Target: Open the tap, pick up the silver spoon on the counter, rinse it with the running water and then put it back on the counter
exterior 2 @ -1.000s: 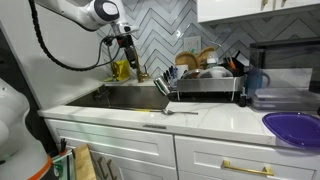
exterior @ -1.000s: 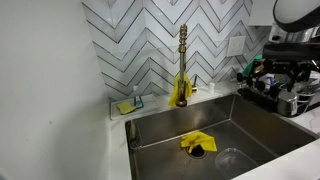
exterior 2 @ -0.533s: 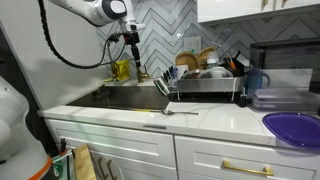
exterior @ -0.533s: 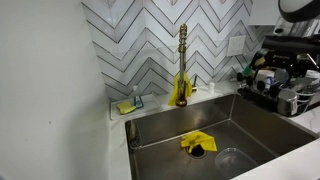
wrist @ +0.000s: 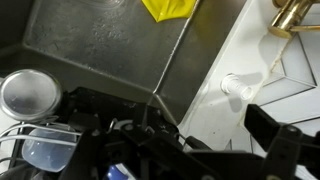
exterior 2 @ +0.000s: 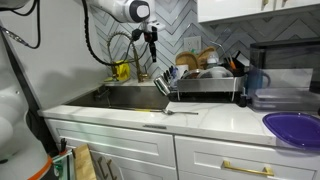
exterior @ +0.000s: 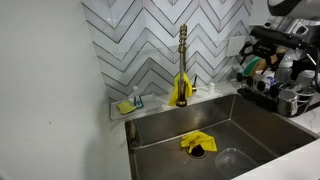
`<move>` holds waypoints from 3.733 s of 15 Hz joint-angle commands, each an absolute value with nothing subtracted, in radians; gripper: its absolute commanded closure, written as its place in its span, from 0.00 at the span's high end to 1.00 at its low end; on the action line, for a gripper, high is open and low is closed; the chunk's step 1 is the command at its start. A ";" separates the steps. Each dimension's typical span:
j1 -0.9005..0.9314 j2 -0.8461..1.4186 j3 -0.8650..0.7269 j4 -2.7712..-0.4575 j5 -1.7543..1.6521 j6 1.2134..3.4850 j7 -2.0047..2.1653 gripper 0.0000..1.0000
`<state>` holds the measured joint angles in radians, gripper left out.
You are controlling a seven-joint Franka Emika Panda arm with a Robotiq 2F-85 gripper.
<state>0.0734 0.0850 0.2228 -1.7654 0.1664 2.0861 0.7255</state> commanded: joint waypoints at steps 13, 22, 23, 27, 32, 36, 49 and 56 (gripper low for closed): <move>0.151 0.135 0.177 -1.682 0.158 2.067 0.498 1.00; 0.156 0.156 0.176 -1.652 0.151 2.054 0.467 1.00; 0.156 0.156 0.176 -1.652 0.151 2.054 0.467 1.00; 0.156 0.156 0.176 -1.652 0.151 2.054 0.466 1.00; 0.156 0.156 0.176 -1.652 0.151 2.053 0.466 1.00; 0.156 0.163 0.176 -1.649 0.141 2.061 0.448 1.00; 0.190 0.325 0.173 -1.411 -0.027 2.002 0.056 1.00; 0.184 0.341 0.197 -1.405 0.025 2.083 -0.021 1.00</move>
<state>0.1758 0.3236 0.1863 -1.4155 -0.0226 2.0238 0.0449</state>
